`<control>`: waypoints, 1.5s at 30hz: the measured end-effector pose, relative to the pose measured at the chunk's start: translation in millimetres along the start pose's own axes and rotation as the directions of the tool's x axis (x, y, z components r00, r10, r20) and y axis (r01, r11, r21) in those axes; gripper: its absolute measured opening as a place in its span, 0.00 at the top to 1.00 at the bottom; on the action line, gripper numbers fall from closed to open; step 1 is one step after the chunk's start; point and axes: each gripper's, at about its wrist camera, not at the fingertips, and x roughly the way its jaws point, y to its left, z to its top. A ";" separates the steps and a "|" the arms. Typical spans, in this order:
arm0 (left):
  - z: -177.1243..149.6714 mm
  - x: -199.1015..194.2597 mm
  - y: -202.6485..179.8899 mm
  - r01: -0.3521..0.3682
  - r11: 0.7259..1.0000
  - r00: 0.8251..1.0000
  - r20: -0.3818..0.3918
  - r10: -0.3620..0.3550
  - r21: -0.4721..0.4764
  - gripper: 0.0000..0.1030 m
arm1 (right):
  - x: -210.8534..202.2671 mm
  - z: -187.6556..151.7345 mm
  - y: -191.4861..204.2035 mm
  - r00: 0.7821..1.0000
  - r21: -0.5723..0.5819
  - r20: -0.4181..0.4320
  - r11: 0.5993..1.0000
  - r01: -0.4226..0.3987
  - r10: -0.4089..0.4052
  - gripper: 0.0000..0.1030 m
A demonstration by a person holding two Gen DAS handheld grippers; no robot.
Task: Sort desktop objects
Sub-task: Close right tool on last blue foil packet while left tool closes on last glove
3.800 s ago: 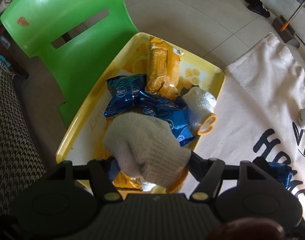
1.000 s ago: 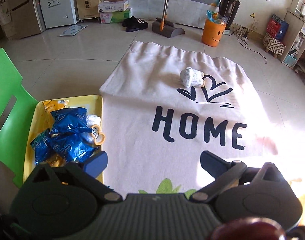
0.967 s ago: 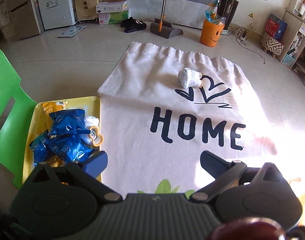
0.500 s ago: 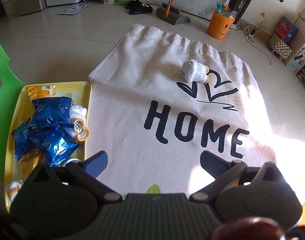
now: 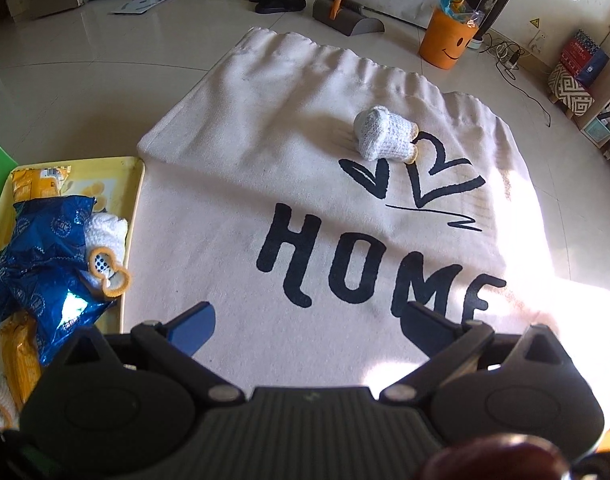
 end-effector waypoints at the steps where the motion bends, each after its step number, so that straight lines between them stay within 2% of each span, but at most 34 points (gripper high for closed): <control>1: -1.3 3.8 -0.9 -0.012 1.000 1.000 0.000 0.012 0.006 0.01 | 4.2 3.5 3.0 1.000 0.034 -0.007 0.999 -0.015 0.015 0.11; 6: -10.3 16.6 3.6 -0.010 1.000 1.000 -0.006 0.010 0.014 0.01 | 5.8 11.1 -9.8 0.996 0.159 -0.001 0.984 -0.084 0.085 0.11; 11: -8.2 25.4 -0.1 -0.043 0.999 0.999 0.033 0.042 0.009 0.01 | 1.7 18.7 -21.3 0.991 0.233 0.016 0.963 -0.135 0.135 0.11; 17: 11.2 37.5 -15.6 0.015 0.994 1.000 0.020 -0.013 -0.105 0.01 | 3.0 18.3 -31.3 0.986 0.270 -0.009 0.950 -0.156 0.165 0.11; 19: 19.5 39.9 -23.8 0.017 0.994 0.999 0.033 -0.013 -0.111 0.01 | 2.3 18.8 -34.1 0.984 0.288 -0.008 0.942 -0.170 0.179 0.11; 24: 45.5 48.3 -41.0 0.001 0.994 0.997 0.078 0.007 -0.107 0.01 | -2.2 21.4 -37.1 0.982 0.298 0.014 0.936 -0.185 0.190 0.11; 36: 99.4 92.7 -62.3 -0.037 0.994 0.994 0.102 0.047 -0.100 0.01 | -3.8 23.2 -36.2 0.977 0.310 0.019 0.928 -0.206 0.210 0.11; 45: 120.0 122.0 -87.0 -0.083 0.996 0.991 0.107 0.086 -0.030 0.01 | -4.3 26.5 -35.4 0.977 0.310 0.019 0.928 -0.206 0.211 0.11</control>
